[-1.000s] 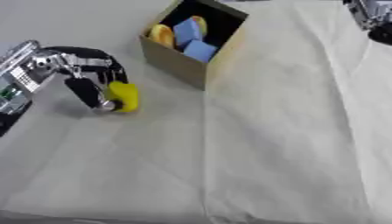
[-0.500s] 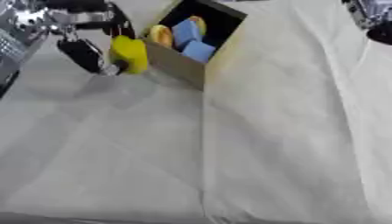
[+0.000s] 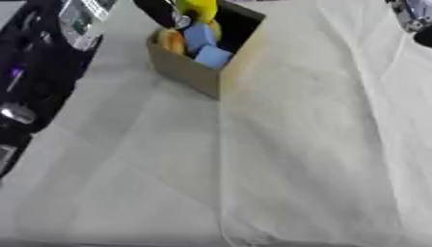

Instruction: Pick up objects on the table and place them in the box.

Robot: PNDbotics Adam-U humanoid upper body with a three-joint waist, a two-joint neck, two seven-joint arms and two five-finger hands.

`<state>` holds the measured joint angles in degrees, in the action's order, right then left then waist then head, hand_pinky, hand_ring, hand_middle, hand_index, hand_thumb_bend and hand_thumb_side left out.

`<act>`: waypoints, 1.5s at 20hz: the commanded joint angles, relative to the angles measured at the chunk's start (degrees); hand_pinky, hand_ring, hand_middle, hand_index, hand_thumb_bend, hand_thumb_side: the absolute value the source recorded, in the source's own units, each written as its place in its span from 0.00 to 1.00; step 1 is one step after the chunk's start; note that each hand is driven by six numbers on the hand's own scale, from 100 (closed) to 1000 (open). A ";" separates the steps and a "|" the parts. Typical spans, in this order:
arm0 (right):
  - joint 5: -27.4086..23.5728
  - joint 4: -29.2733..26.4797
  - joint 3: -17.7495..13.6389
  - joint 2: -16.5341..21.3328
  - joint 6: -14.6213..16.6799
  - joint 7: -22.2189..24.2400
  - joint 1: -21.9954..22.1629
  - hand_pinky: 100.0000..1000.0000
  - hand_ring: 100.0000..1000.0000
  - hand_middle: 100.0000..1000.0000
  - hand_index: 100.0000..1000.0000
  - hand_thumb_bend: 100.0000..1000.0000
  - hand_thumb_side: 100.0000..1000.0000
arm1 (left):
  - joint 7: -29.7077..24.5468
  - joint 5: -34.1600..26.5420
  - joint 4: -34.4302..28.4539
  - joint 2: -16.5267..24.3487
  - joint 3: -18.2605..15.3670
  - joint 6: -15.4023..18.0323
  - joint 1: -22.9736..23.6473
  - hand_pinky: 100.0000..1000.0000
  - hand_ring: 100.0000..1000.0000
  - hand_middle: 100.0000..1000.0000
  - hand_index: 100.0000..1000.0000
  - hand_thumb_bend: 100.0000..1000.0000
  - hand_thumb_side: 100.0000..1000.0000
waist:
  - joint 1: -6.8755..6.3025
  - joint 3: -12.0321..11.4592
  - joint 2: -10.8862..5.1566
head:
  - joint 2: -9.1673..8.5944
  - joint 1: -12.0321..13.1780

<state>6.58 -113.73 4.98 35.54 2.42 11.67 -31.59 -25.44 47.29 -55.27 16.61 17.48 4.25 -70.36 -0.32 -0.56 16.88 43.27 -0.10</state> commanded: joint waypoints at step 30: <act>-1.46 -0.87 -1.92 -0.32 -0.10 -1.83 1.84 0.92 0.78 0.60 0.71 0.00 0.44 | 24.63 -14.74 -39.35 10.72 -11.59 -11.89 17.65 0.71 0.67 0.66 0.76 0.30 0.46 | 0.24 -2.75 -1.90 | -0.06 -2.02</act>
<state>5.72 -113.73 3.93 34.70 2.31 10.39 -29.21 -3.69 36.41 -89.30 24.76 7.86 -5.90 -52.15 -0.10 -3.26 15.99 43.35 -1.84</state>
